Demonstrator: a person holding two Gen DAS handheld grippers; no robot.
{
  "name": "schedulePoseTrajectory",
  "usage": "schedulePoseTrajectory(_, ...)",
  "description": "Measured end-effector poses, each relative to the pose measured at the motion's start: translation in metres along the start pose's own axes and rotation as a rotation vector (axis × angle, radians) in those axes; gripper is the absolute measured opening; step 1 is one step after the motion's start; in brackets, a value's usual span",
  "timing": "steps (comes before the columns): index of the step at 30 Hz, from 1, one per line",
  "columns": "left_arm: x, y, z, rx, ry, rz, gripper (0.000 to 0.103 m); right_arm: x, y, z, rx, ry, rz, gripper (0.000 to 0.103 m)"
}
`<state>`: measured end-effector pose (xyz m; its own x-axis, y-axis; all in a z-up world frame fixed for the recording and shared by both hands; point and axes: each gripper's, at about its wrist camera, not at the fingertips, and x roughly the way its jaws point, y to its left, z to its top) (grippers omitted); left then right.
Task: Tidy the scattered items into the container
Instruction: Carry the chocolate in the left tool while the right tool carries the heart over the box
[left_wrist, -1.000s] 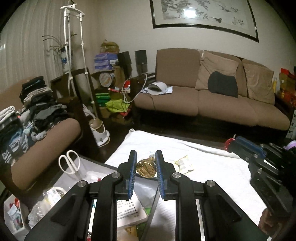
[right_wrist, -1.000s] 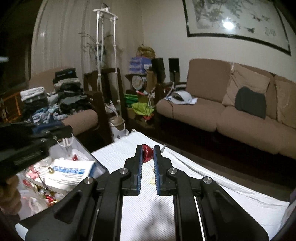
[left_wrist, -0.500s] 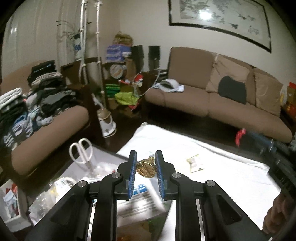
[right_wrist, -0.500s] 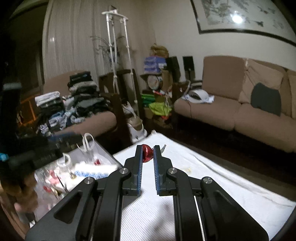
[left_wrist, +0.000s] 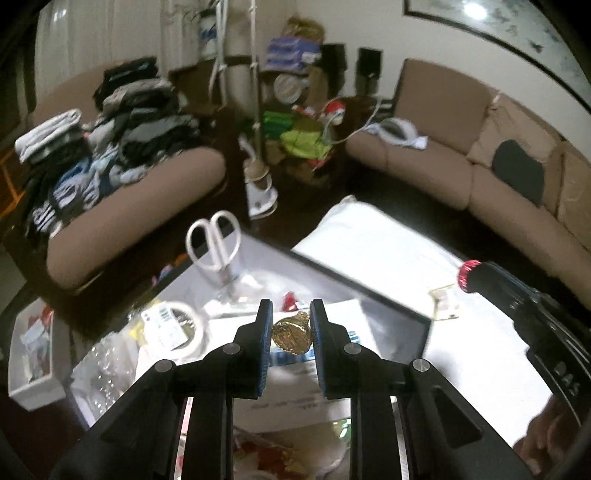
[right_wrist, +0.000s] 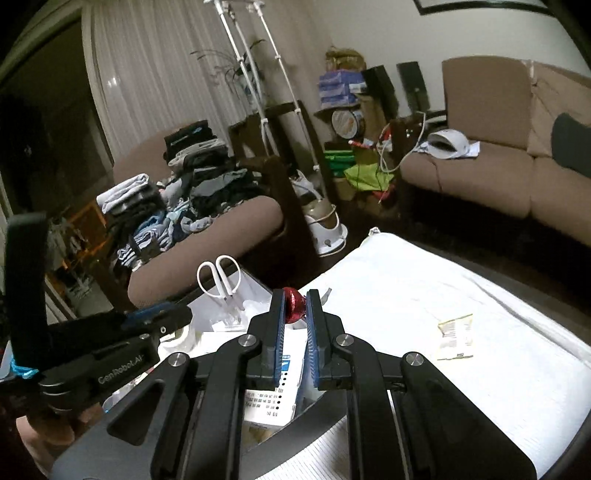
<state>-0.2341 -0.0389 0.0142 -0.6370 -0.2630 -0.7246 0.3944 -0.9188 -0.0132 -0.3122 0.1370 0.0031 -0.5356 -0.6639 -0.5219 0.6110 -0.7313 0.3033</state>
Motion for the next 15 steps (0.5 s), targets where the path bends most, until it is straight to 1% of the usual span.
schedulePoseTrajectory(3,0.011,0.004,-0.002,-0.009,0.037,0.029,0.020,0.015,0.004,-0.004,-0.013,0.057,0.017,0.011)
schedulePoseTrajectory(6,0.012,0.007,-0.003,-0.013,0.043,0.058,0.020,0.031,0.008,-0.009,-0.015,0.107,0.027,0.011)
schedulePoseTrajectory(10,0.013,0.008,-0.004,-0.010,0.050,0.059,0.020,0.045,0.016,-0.015,-0.038,0.150,0.045,0.011)
schedulePoseTrajectory(15,0.010,0.005,-0.003,-0.005,0.042,0.044,0.020,0.048,0.027,-0.017,-0.076,0.159,0.051,0.011)
